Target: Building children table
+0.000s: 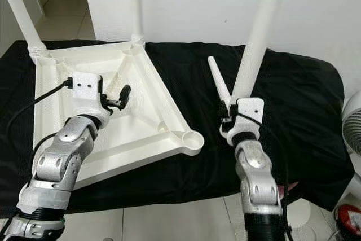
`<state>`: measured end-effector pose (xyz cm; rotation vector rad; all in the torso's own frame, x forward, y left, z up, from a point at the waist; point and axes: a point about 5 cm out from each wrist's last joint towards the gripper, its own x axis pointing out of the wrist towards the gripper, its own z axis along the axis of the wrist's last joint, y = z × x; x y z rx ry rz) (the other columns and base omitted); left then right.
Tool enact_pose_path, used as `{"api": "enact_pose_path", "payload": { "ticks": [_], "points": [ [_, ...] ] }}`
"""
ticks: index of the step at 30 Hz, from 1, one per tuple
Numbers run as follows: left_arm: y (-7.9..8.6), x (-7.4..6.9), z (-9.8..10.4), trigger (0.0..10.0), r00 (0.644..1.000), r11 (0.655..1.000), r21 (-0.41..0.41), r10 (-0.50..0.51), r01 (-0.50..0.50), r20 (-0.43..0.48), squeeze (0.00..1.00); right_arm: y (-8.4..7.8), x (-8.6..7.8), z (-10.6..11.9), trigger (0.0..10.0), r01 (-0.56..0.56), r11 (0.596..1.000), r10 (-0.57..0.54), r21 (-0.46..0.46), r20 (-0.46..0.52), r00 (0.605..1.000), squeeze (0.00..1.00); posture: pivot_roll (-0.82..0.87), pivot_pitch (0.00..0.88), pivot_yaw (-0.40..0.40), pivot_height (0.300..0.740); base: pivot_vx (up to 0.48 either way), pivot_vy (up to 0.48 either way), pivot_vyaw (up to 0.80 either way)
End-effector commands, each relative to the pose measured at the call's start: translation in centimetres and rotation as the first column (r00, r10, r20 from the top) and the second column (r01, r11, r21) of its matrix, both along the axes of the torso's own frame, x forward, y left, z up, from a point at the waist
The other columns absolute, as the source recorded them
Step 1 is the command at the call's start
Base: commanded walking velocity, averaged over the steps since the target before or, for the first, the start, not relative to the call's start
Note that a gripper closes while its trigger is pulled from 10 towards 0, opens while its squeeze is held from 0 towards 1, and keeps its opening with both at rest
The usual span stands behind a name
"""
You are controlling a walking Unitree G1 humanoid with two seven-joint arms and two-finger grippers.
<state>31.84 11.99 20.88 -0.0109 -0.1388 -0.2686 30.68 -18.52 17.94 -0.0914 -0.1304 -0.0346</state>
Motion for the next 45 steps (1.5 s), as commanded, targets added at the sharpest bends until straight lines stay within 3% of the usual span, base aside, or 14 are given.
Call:
{"api": "enact_pose_path", "payload": {
  "ticks": [1,6,9,12,20,22,23,30,34,35,37,43,45],
  "points": [
    [-0.8,-0.5,0.2,10.0,0.991,0.991,0.022,-0.130,0.130,0.019,0.00,-0.3,0.4,0.1,10.0,0.030,0.999,-0.030,-0.020,-0.011,0.999,0.00,-0.03,0.077,-0.027,0.740,0.000,0.000,0.00],
    [-1.5,-1.0,-0.2,10.0,0.984,0.982,0.065,-0.179,0.177,0.020,0.00,-0.4,1.2,0.6,10.0,0.017,0.999,-0.017,-0.048,-0.001,1.000,0.00,-0.03,0.080,0.002,0.740,0.000,0.000,0.00],
    [-2.1,-1.3,-0.2,10.0,0.975,0.972,0.084,-0.222,0.219,0.028,0.00,-0.3,1.2,1.0,10.0,-0.036,0.999,0.036,-0.017,0.035,0.999,0.00,-0.02,0.087,0.022,0.740,0.000,0.000,0.00],
    [-2.5,-1.5,-0.3,10.0,0.959,0.955,0.108,-0.280,0.275,0.037,0.00,0.5,0.9,1.0,10.0,-0.126,0.991,0.122,0.041,0.077,0.990,0.00,-0.02,0.089,0.015,0.740,0.000,0.000,0.00],
    [-2.5,-2.0,-0.5,10.0,0.929,0.926,0.136,-0.364,0.353,0.062,0.00,2.3,0.3,0.9,10.0,-0.212,0.977,0.207,0.035,0.120,0.971,0.00,-0.01,0.082,-0.017,0.740,0.000,0.000,0.00],
    [-2.8,-2.8,-1.2,10.0,0.898,0.892,0.132,-0.440,0.433,0.023,0.00,3.4,0.3,0.9,10.0,-0.270,0.962,0.263,0.034,0.136,0.955,0.00,0.00,0.079,-0.033,0.740,0.000,0.000,0.00],
    [-2.8,-2.8,-1.2,10.0,0.898,0.892,0.132,-0.440,0.433,0.023,0.00,3.4,0.3,0.9,10.0,-0.270,0.962,0.263,0.034,0.136,0.955,0.00,0.00,0.079,-0.033,0.740,0.000,0.000,0.00],
    [-3.1,-5.0,-2.8,10.0,0.824,0.808,0.169,-0.565,0.564,-0.045,0.00,5.1,0.3,0.5,10.0,-0.397,0.917,0.387,0.036,0.156,0.909,0.00,0.03,0.074,-0.063,0.740,0.000,0.000,0.00],
    [-2.9,-5.5,-3.3,10.0,0.802,0.784,0.178,-0.593,0.595,-0.068,0.00,5.4,0.3,0.0,10.0,-0.423,0.906,0.415,0.026,0.148,0.898,0.00,0.04,0.073,-0.068,0.740,0.000,0.000,0.00],
    [-2.5,-6.1,-4.0,10.0,0.780,0.756,0.196,-0.618,0.624,-0.099,0.00,5.6,0.1,-0.8,10.0,-0.450,0.892,0.443,0.037,0.128,0.887,0.00,0.04,0.072,-0.074,0.740,0.000,0.000,0.00],
    [-2.2,-6.4,-4.3,10.0,0.764,0.738,0.198,-0.633,0.645,-0.125,0.00,5.8,-0.1,-1.1,10.0,-0.471,0.881,0.463,0.050,0.125,0.878,0.00,0.04,0.072,-0.074,0.740,0.000,0.000,0.00],
    [-1.5,-6.7,-4.5,10.0,0.767,0.736,0.218,-0.625,0.641,-0.146,0.00,5.6,-0.5,-2.4,10.0,-0.472,0.880,0.467,0.049,0.083,0.880,0.00,0.05,0.080,-0.080,0.740,0.000,0.000,0.00],
    [-1.2,-6.8,-4.4,10.0,0.766,0.735,0.219,-0.625,0.642,-0.151,0.00,5.5,-1.3,-4.0,10.0,-0.484,0.874,0.483,0.048,0.030,0.875,0.00,0.05,0.088,-0.080,0.740,0.000,0.000,0.00]
  ]
}}
